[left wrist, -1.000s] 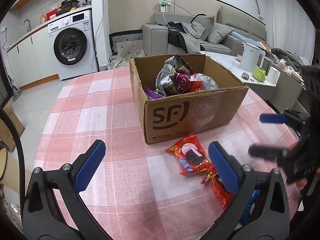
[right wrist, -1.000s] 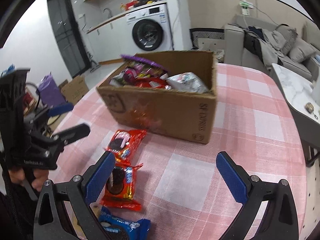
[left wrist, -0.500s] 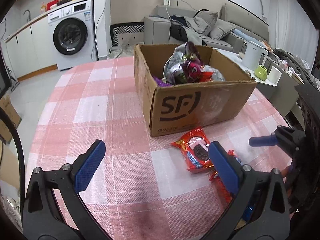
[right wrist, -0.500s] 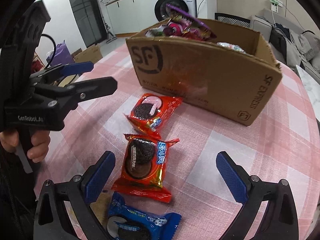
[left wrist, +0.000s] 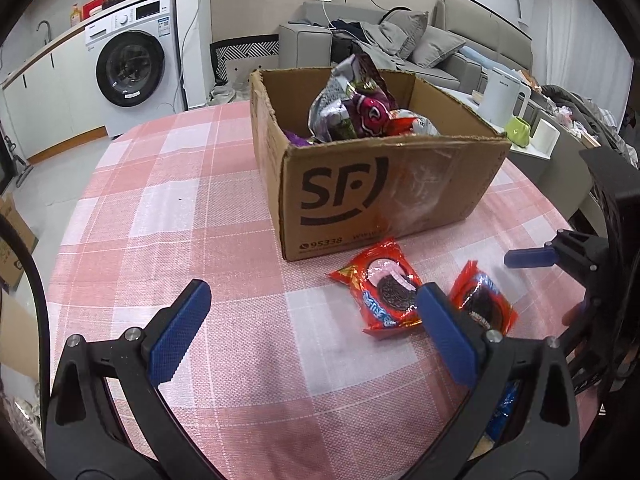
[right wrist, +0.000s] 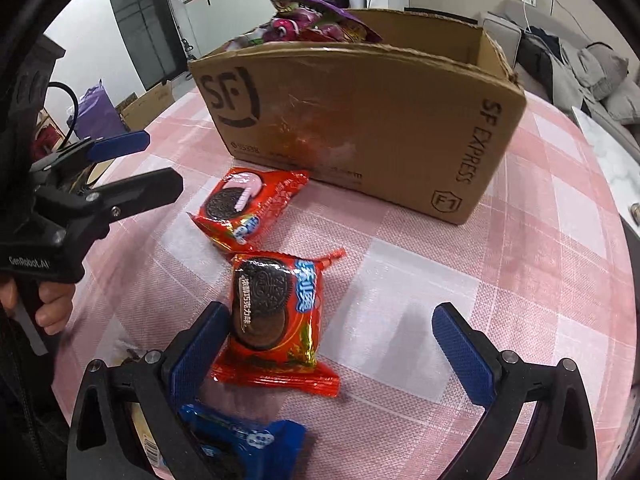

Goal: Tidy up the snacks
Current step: 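Move both open tools down to the red Oreo packs on the table, then close the right tool on a red Oreo pack while the left tool grasps another red Oreo pack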

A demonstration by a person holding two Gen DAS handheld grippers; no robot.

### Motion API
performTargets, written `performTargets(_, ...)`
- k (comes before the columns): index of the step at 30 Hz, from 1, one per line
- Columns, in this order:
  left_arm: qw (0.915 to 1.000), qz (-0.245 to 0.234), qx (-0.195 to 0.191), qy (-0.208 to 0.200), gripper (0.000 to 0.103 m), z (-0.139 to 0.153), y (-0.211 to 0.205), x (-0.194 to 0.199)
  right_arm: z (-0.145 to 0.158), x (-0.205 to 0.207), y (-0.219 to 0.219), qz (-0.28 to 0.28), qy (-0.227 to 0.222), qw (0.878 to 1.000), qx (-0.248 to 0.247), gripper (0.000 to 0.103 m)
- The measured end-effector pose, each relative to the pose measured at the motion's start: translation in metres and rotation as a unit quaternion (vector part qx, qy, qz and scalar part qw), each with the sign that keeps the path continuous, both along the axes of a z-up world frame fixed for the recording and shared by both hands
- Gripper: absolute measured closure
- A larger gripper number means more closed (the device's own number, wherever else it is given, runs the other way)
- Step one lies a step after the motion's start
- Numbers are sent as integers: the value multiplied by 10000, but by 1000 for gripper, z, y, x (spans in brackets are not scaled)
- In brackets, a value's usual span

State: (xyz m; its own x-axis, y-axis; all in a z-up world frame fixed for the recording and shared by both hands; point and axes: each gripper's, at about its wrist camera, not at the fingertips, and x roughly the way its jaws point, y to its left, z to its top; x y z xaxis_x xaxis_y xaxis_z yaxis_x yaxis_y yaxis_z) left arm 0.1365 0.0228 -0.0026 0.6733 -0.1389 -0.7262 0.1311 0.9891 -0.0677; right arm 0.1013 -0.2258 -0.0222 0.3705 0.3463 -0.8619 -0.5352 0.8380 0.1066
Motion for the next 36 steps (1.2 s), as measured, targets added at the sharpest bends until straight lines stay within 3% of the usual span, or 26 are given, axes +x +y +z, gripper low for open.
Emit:
performTargets(12, 9999, -77, 2, 117, 0, -12, -10, 3, -4, 15, -30, -199, 185, 9996, 77, 0)
performTargets(17, 9998, -117, 8, 158, 0, -18, -14, 4, -10, 9, -21, 54, -28, 9993, -371, 0)
performTargets(20, 9997, -162, 40, 165, 0, -21, -17, 5, -10, 9, -16, -1, -81, 9993, -372, 1)
performTargets(22, 9997, -196, 42, 169, 0, -23, -19, 5, -9, 9, -15, 26, -140, 9995, -272, 4)
performTargets(25, 9994, -264, 43, 199, 0, -27, -22, 5, -5, 6, -10, 91, -292, 9993, -230, 21)
performTargets(31, 9991, -338, -26, 267, 0, -33, -25, 7, -4, 4, -11, 175, -309, 9993, 76, 38)
performTargets(36, 9992, -317, -79, 243, 0, -35, -25, 7, 3, 7, -27, 141, -173, 9990, 387, 43)
